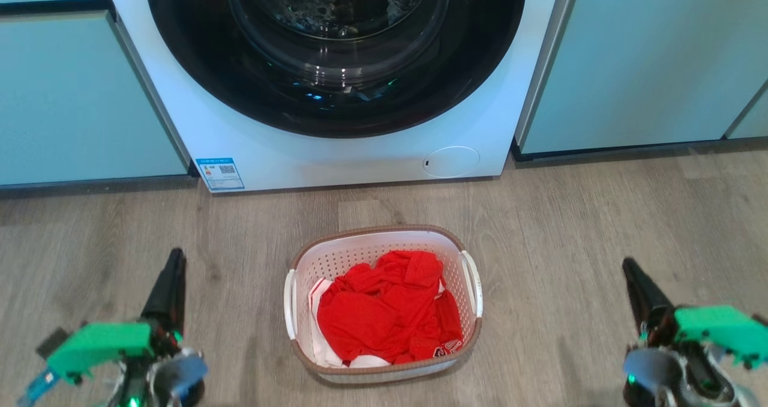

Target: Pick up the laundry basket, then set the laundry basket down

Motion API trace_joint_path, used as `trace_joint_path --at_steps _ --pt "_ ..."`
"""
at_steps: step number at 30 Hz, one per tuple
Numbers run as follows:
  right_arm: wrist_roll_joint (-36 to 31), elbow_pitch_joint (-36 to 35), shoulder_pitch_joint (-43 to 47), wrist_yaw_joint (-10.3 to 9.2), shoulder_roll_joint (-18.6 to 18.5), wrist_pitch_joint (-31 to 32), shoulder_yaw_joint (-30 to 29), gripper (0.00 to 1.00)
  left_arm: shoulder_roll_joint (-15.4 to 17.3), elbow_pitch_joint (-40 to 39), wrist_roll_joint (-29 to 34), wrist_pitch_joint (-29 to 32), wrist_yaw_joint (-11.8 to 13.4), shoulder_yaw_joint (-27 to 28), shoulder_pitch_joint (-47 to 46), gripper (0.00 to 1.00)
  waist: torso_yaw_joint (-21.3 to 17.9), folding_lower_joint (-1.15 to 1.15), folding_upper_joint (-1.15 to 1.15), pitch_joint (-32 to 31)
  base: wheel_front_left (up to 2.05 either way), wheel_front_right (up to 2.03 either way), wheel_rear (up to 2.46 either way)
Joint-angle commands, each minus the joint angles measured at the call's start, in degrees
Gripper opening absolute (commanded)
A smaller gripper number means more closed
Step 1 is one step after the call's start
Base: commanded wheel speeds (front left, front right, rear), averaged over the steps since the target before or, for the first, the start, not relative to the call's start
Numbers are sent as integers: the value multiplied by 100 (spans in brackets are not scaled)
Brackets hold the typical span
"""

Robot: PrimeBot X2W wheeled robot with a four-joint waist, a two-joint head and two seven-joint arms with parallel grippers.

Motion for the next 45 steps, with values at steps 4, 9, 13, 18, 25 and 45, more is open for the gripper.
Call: trace_joint_path --at_steps 4,9,13,18,25,45 --pt "-2 319 182 0 46 -6 32 100 -60 314 3 -5 1 -18 229 100 0 0 0 1 0 0 0" --pt "-41 286 175 0 42 -90 116 100 -56 249 66 -89 -1 -65 233 100 -3 0 0 3 0 0 0" --pt "-112 271 163 -1 39 -157 160 100 -52 194 164 -157 -2 -77 229 100 -7 0 0 5 0 0 0" --pt "-303 241 136 -1 36 -241 192 100 -47 91 382 -241 10 -95 212 100 -11 0 0 8 0 0 0" --pt "-732 132 102 -1 31 -358 212 100 -41 -103 784 -359 72 -172 190 100 -14 0 0 16 0 0 0" --pt "-2632 -391 51 -3 16 -693 580 100 -22 -645 2597 -695 362 -552 116 100 -14 0 0 52 0 0 0"
